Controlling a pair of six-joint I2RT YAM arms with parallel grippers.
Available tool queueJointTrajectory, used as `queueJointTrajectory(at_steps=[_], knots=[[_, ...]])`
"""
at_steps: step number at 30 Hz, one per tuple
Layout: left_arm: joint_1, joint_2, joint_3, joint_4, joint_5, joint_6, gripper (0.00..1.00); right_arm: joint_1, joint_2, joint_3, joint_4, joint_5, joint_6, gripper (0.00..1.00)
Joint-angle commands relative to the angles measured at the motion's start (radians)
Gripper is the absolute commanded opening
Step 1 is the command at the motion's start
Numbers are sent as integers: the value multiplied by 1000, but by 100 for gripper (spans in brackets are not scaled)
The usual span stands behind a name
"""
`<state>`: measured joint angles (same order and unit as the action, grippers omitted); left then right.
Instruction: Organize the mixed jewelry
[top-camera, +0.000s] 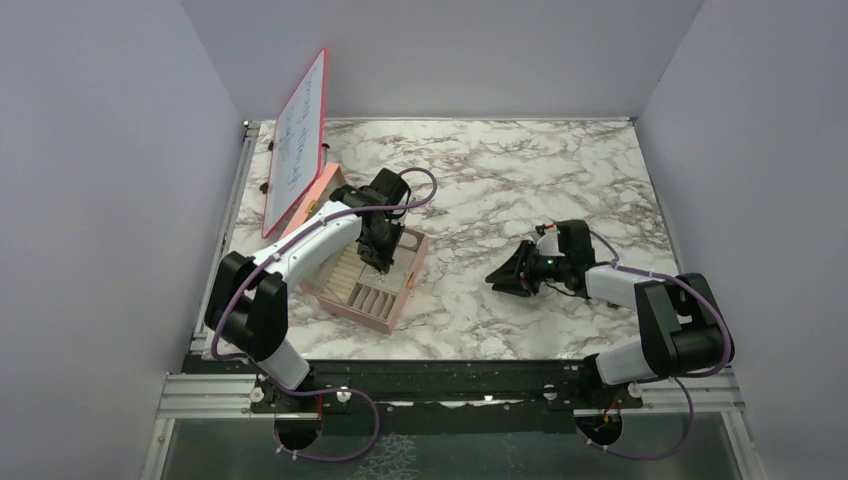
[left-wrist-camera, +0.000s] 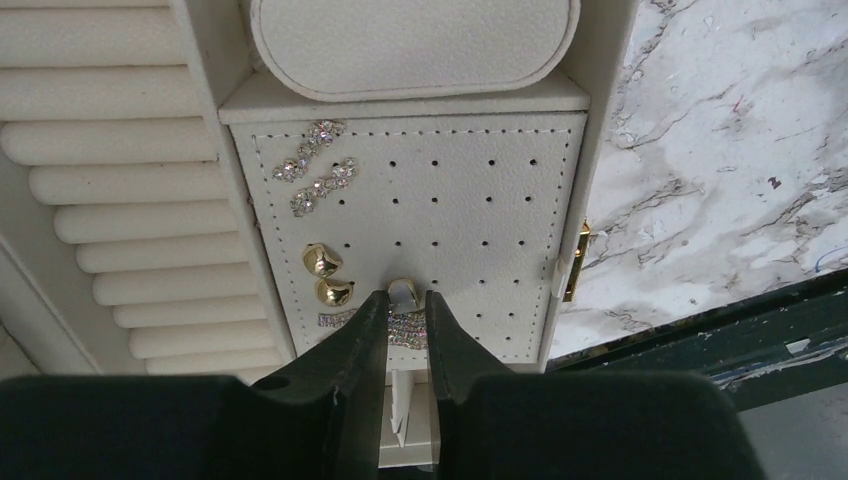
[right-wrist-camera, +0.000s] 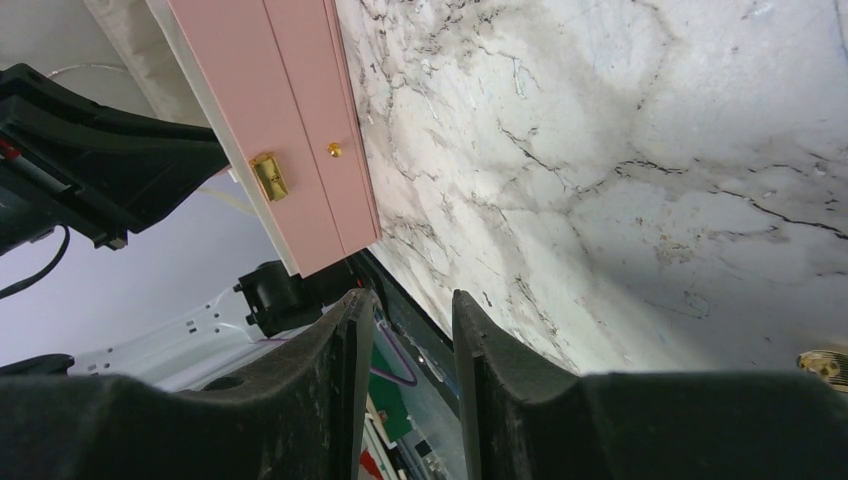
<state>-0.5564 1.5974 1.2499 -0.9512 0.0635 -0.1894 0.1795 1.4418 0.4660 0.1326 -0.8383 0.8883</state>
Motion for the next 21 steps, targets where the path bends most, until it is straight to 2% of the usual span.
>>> queueJointTrajectory(at_steps=[1, 21], knots=[[6, -7, 2, 4, 24, 8, 22, 0, 3, -1, -2, 2, -15, 39], [6, -62, -42, 9, 79, -8, 24, 1, 3, -8, 27, -3, 1, 39]])
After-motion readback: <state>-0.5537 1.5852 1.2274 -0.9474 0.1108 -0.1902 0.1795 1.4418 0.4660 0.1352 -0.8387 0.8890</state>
